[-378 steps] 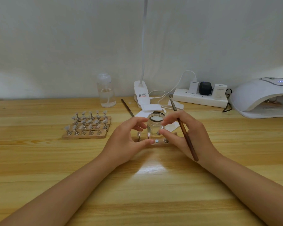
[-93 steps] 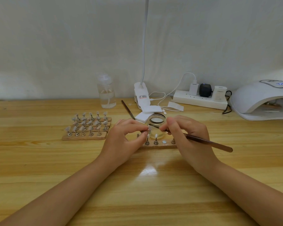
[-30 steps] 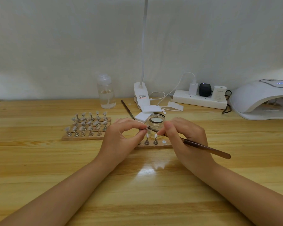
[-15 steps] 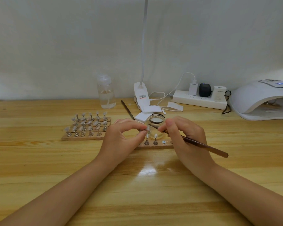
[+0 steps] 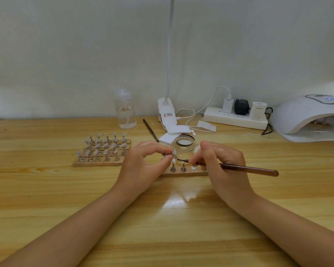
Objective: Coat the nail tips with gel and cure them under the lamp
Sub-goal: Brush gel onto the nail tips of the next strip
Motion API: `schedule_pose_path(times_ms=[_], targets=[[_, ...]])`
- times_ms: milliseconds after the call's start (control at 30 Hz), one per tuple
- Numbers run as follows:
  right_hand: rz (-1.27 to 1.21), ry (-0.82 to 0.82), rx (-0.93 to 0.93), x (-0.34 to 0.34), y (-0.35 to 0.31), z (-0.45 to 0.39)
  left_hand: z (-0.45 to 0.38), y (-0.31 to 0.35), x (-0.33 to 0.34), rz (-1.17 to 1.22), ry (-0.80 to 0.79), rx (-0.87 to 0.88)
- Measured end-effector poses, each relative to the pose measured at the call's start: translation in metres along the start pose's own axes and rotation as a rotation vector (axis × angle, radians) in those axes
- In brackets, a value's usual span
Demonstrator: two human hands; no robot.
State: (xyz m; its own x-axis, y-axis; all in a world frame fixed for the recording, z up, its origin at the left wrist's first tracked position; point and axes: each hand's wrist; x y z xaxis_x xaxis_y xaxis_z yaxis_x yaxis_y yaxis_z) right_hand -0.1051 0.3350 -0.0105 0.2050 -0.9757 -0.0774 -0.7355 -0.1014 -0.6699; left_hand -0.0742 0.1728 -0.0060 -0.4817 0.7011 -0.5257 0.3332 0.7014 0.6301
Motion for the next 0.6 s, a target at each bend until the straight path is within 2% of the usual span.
schedule_pose_path(times_ms=[133, 600], targets=[[-0.005, 0.051, 0.033, 0.0001, -0.0003, -0.0015, -0.0003, -0.0003, 0.0002, -0.003, -0.004, 0.0], [0.03, -0.01, -0.008, 0.0016, 0.0002, -0.0012, -0.0002, -0.0019, 0.0009, 0.004, -0.009, 0.025]])
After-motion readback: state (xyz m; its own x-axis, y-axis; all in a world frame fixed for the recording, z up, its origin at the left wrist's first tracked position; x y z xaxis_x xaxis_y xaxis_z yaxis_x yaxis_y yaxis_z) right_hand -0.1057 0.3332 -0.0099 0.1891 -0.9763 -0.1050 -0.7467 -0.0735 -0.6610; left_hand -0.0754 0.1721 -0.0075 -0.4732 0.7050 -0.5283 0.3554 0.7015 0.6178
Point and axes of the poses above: each hand's wrist, its own z-axis away from the middle knuckle, its own x-axis out of the palm, y = z × x, and after that the axes turned 11 degrees about -z, right-handed
